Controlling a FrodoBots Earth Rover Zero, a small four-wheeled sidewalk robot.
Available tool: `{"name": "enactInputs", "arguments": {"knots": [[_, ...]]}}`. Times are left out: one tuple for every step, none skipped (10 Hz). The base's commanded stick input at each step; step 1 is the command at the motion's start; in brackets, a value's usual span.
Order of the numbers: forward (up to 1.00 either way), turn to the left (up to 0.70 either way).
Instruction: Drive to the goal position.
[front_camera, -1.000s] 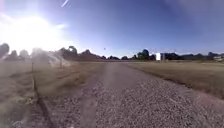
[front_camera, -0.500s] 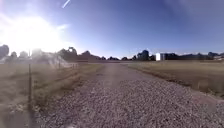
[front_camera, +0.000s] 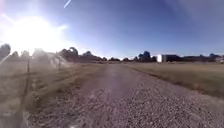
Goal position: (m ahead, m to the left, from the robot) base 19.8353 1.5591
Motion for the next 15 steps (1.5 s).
{"name": "enactInputs", "arguments": {"knots": [[0.5,0.0],[0.5,0.0],[0.5,0.0],[0.5,0.0],[0.5,0.0],[0.5,0.0],[0.5,0.0],[0.5,0.0],[0.5,0.0],[0.5,0.0],[0.5,0.0],[0.5,0.0],[0.5,0.0],[0.5,0.0],[0.5,0.0]]}}
